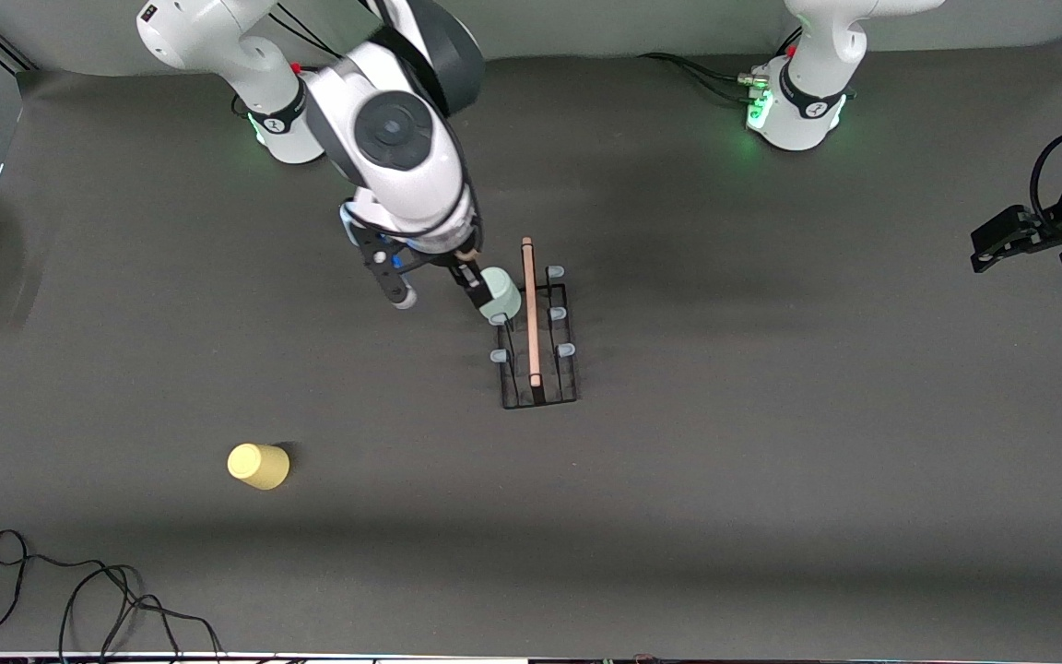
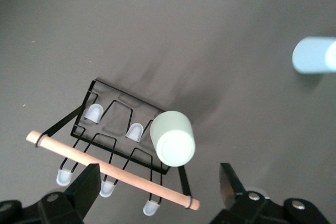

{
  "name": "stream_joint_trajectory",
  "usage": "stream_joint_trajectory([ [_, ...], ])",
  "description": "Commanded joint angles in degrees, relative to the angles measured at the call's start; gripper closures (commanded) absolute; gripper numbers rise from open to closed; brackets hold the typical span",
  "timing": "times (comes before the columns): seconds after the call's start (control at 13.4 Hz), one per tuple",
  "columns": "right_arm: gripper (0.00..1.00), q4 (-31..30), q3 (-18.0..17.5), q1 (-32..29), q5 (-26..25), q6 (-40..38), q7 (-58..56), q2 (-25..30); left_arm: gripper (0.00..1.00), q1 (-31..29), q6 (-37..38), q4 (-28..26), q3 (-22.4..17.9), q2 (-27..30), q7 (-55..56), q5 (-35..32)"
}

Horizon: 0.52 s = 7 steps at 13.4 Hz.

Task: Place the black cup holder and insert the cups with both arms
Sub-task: 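Lower the green cup onto a rack peg and open the right gripper, then move the right gripper to the yellow cup and grasp it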

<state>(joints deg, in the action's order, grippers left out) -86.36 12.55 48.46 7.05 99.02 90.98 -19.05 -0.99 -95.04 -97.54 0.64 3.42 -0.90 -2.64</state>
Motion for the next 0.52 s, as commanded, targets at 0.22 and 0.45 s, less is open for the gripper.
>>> stream_joint_trajectory([
  [0.22,0.0,2.9,17.5,-0.5,-2.6,-9.9,-52.3,0.7,0.0,0.2,-0.3,0.2,0.2,-0.1,0.8,-0.5],
  [0.45,0.0,2.8,25.1,-3.4,-2.0,-5.7,-75.3,-0.2,0.0,0.1,-0.3,0.2,0.2,-0.2,0.8,-0.5],
])
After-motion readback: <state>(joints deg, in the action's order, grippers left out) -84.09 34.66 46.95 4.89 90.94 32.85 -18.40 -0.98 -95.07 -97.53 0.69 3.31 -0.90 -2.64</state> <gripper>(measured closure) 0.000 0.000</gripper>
